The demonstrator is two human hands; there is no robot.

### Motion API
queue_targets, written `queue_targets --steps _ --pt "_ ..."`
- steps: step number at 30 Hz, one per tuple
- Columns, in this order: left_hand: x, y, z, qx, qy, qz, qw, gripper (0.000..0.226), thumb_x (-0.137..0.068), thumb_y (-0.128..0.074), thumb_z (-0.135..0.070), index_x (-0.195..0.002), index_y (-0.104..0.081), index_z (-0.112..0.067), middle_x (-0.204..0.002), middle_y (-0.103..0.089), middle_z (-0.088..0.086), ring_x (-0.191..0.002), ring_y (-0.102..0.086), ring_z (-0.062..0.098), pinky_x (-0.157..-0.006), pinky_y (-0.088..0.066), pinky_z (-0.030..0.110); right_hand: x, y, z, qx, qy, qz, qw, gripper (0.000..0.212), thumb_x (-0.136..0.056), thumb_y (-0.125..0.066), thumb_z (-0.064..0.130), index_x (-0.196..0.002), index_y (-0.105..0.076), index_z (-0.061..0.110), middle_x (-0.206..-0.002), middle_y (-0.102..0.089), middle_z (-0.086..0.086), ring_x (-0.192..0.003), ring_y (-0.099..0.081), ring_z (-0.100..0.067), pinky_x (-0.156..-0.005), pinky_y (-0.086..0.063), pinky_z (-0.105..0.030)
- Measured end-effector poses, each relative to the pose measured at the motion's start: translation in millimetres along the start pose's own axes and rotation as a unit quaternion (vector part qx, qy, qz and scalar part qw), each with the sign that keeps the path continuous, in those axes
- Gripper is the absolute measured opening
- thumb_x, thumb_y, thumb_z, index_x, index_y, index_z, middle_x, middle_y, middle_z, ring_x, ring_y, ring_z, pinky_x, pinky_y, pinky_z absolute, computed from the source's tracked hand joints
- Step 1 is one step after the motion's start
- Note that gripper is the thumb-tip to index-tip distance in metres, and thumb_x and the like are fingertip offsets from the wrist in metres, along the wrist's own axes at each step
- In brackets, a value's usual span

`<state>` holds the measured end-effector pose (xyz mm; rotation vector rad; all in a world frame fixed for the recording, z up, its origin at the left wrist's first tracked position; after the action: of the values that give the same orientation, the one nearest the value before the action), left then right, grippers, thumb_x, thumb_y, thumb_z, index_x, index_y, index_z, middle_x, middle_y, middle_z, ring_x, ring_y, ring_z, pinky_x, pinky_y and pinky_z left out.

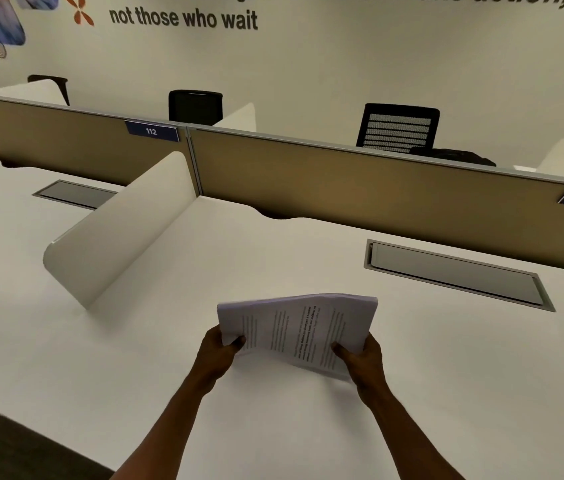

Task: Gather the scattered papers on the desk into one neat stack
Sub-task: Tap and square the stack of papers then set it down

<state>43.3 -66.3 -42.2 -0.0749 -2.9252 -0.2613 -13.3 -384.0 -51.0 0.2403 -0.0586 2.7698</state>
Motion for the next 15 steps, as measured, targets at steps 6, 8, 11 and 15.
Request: queue_targets --steps 6,8,11,15 --pt "6.1 21.5 -45.2 -0.016 -0.073 -0.087 0.993 0.09 -0.077 -0.083 -0.026 -0.149 -0.029 -0.037 -0.141 -0.051 0.002 -0.129 -0.051 0.02 -0.105 -0.045 0.038 -5.2 0.9 45.3 0.105 0.066 0.021 0.992 0.043 -0.08 -0.077 0.005 -0.116 -0.063 0.025 -0.106 -0.07 0.004 -0.098 -0.068 -0.023 -0.08 -0.061 -0.042" --pt "12.0 33.1 -86.8 -0.114 -0.167 -0.146 0.968 0.113 -0.07 -0.086 -0.039 -0.155 -0.012 -0.037 -0.158 -0.031 -0.002 -0.143 -0.033 0.015 -0.112 -0.031 0.035 -5.5 1.7 73.2 0.16 0.109 0.023 0.981 0.046 -0.079 -0.076 0.005 -0.116 -0.063 0.029 -0.101 -0.068 0.014 -0.094 -0.067 -0.015 -0.077 -0.059 -0.036" --pt "19.3 23.0 -153.9 -0.261 -0.303 -0.13 0.907 0.111 -0.071 -0.079 -0.055 -0.157 -0.012 -0.033 -0.165 -0.015 -0.01 -0.153 -0.007 0.01 -0.116 -0.018 0.03 -2.5 -5.9 119.9 0.233 0.188 0.05 0.953 0.05 -0.078 -0.073 0.002 -0.109 -0.064 0.04 -0.094 -0.065 0.03 -0.087 -0.065 0.005 -0.068 -0.054 -0.016" --pt "8.7 -3.8 -195.9 -0.332 -0.29 0.003 0.897 0.093 -0.074 -0.08 -0.044 -0.152 -0.031 -0.033 -0.153 -0.043 -0.01 -0.144 -0.036 0.014 -0.115 -0.032 0.032 2.7 -26.9 169.0 0.311 0.272 0.117 0.903 0.038 -0.08 -0.074 0.008 -0.112 -0.069 0.028 -0.086 -0.064 0.031 -0.085 -0.063 0.009 -0.064 -0.047 -0.008"
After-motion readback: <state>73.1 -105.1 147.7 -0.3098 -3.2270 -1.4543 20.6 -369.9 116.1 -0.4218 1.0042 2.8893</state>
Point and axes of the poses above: each hand's wrist, its own x-axis away from the middle knuckle, its own y-axis out of the back of the hand, z = x × y, the point moved 7 cm from there along -x, towards the middle knuckle
